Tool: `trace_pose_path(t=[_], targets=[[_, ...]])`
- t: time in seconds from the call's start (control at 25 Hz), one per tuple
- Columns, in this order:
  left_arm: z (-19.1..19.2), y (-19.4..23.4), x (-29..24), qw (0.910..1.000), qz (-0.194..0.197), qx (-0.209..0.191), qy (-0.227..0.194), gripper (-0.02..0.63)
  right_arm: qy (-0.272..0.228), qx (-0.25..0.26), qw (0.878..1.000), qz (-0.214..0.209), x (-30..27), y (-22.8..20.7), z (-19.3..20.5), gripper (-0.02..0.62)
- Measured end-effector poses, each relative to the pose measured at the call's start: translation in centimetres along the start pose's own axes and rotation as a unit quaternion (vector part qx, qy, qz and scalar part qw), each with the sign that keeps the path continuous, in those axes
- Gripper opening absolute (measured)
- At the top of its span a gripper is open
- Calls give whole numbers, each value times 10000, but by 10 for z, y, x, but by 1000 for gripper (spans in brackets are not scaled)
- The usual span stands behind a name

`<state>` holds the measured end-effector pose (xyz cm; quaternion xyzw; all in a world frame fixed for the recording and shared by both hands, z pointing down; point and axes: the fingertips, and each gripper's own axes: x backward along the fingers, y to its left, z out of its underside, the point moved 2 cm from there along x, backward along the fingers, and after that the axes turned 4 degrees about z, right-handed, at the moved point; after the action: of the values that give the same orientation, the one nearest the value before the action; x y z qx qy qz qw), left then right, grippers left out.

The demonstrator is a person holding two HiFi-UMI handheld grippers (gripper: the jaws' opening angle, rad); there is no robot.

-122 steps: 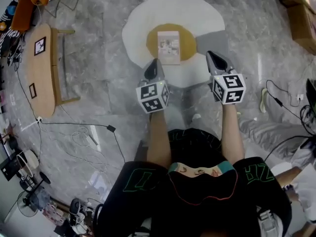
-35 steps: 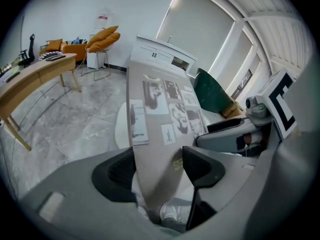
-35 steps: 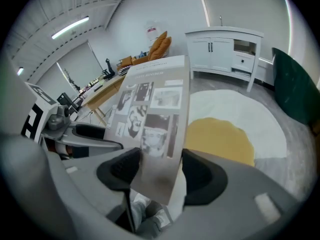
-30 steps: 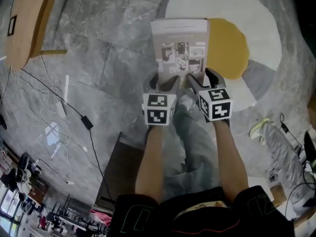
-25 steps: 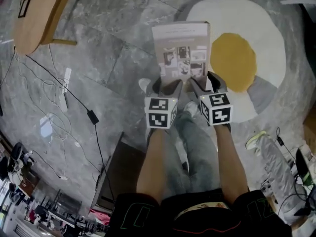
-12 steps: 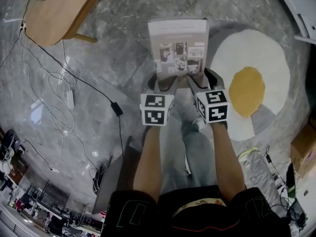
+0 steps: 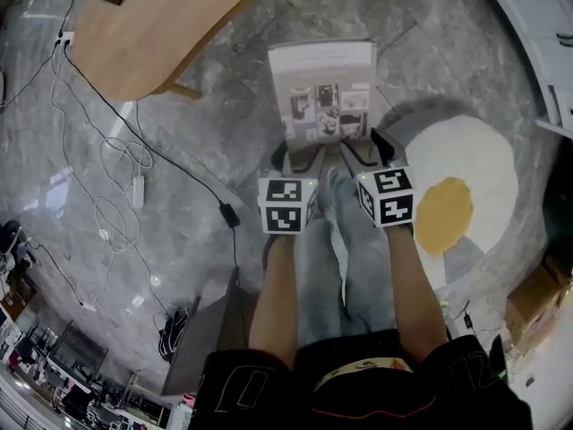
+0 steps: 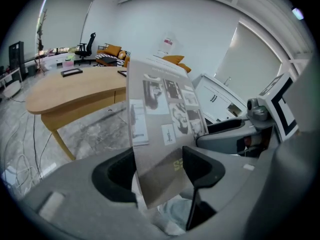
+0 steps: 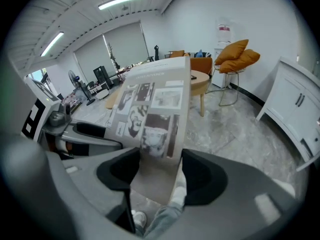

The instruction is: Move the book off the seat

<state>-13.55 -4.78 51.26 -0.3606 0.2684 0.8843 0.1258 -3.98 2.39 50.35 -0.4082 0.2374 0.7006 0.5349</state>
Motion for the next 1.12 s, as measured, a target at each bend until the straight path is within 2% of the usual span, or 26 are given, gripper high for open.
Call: trace_pose_path(t=[0.28,0.52,0.84,1.12], targets=[[-52,59,-51,9977,-474,489,-65,298,122,351,9981,-495,-79,-22,-70,270],[-94,93,-98,9896,-897,1122,-63,296,364,740,9912,-1034,-144,-51,-124,270],[-176,141,-118,9815,-1224,1413,-424,296,246,1175,9831,-1386,-191,-60,-219,270],[-223,208,-117,9755,-1462,1523,-620,295,194,1311,9784,-1586,-240,-34,-286,270]])
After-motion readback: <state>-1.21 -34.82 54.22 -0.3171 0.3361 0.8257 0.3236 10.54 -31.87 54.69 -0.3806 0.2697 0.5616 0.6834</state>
